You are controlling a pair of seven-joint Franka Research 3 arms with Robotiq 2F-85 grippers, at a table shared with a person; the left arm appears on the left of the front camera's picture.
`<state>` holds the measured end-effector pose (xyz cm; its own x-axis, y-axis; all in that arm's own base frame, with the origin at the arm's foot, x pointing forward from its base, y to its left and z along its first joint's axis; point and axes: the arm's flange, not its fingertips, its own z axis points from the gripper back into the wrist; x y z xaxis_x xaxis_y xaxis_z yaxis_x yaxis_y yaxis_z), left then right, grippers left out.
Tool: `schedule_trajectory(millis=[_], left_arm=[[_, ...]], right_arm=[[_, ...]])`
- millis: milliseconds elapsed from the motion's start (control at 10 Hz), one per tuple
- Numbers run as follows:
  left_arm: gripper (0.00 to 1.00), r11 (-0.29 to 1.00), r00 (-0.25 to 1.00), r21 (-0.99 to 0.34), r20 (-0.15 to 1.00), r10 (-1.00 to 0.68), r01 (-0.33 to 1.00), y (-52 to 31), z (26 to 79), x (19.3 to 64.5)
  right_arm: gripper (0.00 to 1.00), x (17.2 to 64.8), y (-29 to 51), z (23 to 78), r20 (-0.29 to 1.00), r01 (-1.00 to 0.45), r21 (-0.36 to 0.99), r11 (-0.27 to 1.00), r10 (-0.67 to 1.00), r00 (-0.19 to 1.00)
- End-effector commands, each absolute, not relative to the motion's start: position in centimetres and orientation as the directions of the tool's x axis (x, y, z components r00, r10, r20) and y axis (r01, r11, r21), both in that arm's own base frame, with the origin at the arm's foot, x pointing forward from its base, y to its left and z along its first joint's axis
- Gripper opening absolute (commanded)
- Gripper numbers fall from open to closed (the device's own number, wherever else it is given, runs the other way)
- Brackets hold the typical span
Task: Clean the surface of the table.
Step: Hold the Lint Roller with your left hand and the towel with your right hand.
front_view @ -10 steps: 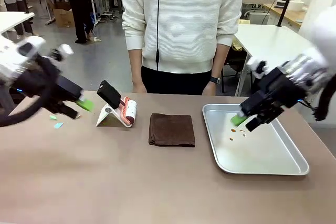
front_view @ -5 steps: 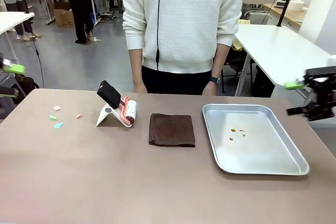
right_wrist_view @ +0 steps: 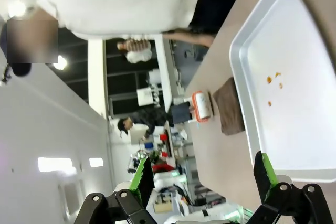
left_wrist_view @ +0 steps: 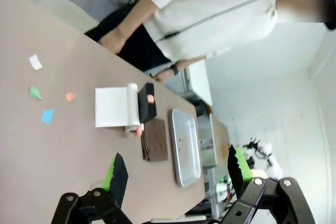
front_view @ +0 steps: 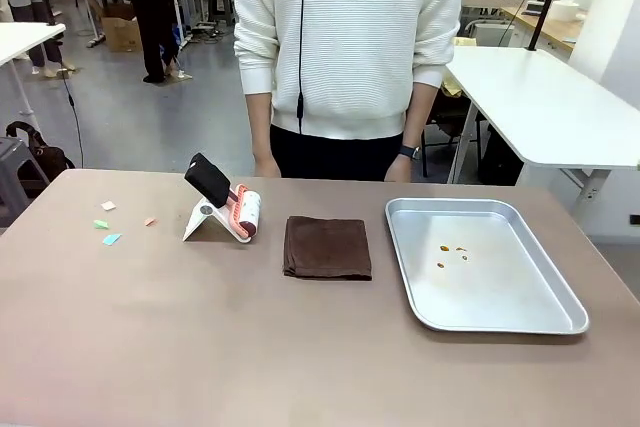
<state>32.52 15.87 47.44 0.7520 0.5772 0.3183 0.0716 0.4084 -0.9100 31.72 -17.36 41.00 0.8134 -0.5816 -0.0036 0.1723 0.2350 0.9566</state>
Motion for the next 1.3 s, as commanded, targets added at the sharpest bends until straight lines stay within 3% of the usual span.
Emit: schedule_trajectory(millis=[0,100,200,800,1200], left_arm=[[1.0,0.383,0.68,-0.924,0.284,0.676,0.005,9.6,41.4,24.0],[1.0,0.399,0.648,-0.915,0.268,0.713,-0.061,9.3,41.1,23.2],[1.0,0.393,0.725,-0.919,0.298,0.622,0.04,16.9,46.9,32.4],[1.0,0.395,0.729,-0.919,0.285,0.622,0.022,16.7,46.8,32.6],[1.0,0.541,0.828,-0.81,0.454,0.33,0.228,13.8,52.4,37.5]], right_arm=[[1.0,27.9,-15.0,37.6,0.006,0.144,0.973,0.181,-0.642,0.767],[1.0,27.8,-15.3,37.5,0.035,0.133,0.972,0.192,-0.684,0.729],[1.0,31.3,-18.7,39.9,-0.02,0.188,0.959,0.209,-0.615,0.788],[1.0,31.7,-18.6,39.5,-0.015,0.186,0.959,0.212,-0.62,0.784],[1.0,34.7,-11.7,44.8,0.192,0.046,0.915,0.401,-0.532,0.824]])
